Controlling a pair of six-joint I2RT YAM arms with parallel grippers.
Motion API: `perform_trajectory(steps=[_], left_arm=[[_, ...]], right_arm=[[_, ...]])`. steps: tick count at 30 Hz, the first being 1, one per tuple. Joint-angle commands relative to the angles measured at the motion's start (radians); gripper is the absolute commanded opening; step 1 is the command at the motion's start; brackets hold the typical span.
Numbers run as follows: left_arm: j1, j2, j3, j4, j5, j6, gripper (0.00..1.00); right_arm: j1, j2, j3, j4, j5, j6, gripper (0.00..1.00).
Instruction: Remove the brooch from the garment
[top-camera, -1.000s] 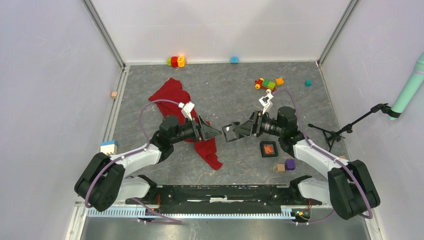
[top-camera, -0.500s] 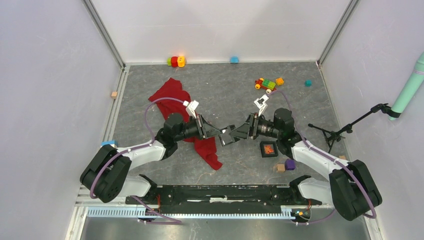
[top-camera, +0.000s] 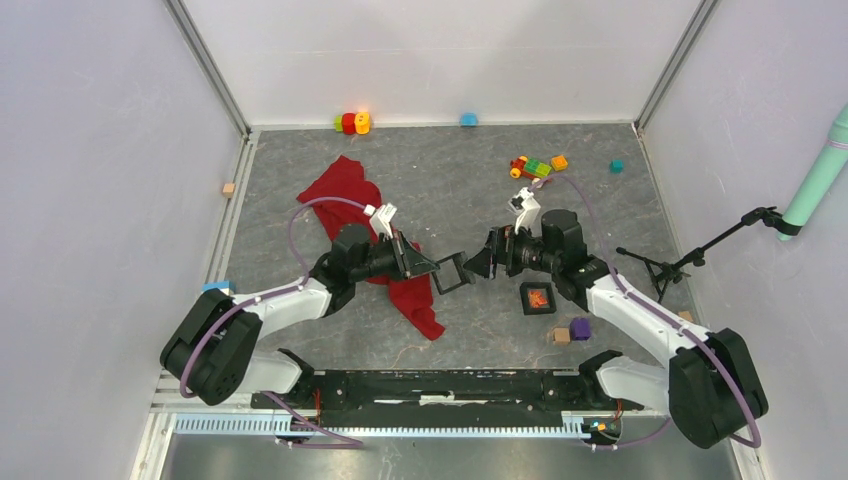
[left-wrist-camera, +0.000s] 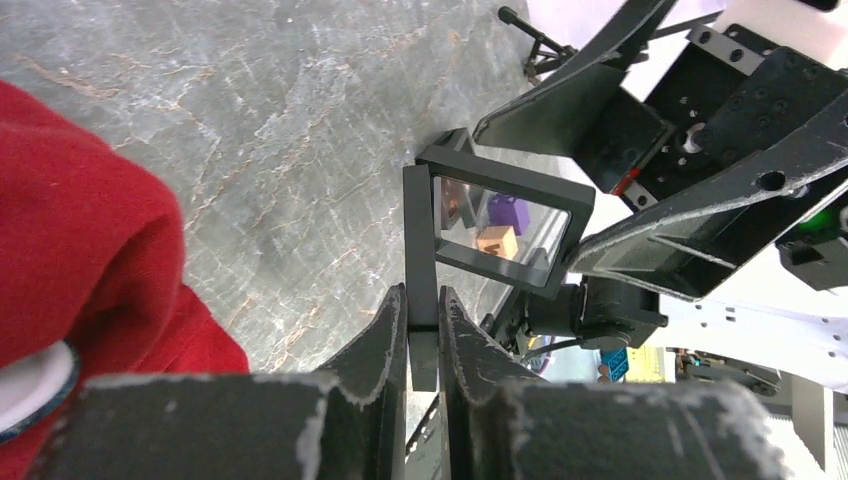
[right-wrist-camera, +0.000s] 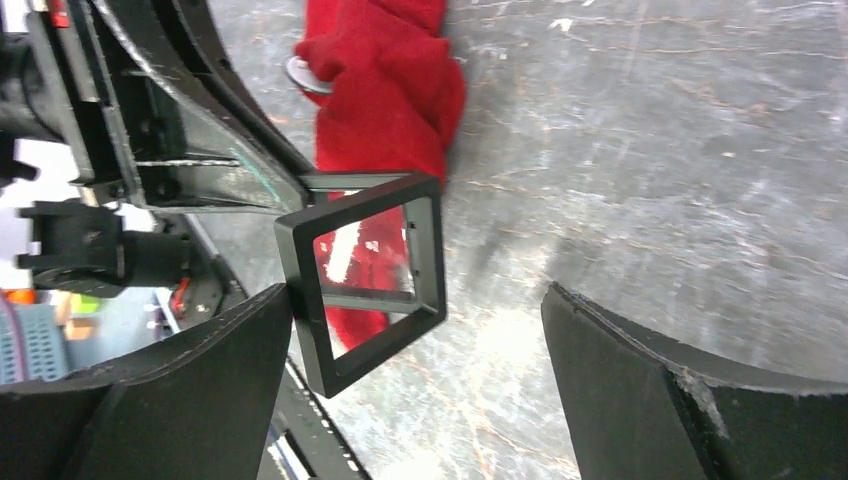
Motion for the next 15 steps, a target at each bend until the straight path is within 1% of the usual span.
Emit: perform_trajectory(steps=[1, 5, 9, 12, 14, 15], left_arm=[[-0.007, -0.024, 0.041, 0.008, 0.035, 0.044, 0.08], [-0.007, -0.016, 0.044, 0.012, 0.042, 0.040, 0.08], [-0.007, -0.015, 0.044, 0.016, 0.050, 0.036, 0.08], [-0.007, -0.017, 0.043, 0.016, 0.050, 0.037, 0.07], [-0.007, -0.014, 0.042, 0.015, 0.048, 0.038, 0.08], [-0.007, -0.011, 0.042, 0.015, 0.047, 0.038, 0.08]], right_arm=[[-0.005, -0.025, 0.056, -0.168, 0.213, -0.127, 0.95], [-0.005, -0.028, 0.065, -0.205, 0.258, -0.153, 0.82], [-0.005, -0.025, 0.062, -0.208, 0.264, -0.162, 0.75], [-0.006, -0.028, 0.062, -0.200, 0.239, -0.163, 0.70], [-0.005, -0.033, 0.059, -0.180, 0.197, -0.164, 0.65], [-0.005, -0.036, 0.055, -0.161, 0.163, -0.166, 0.61]])
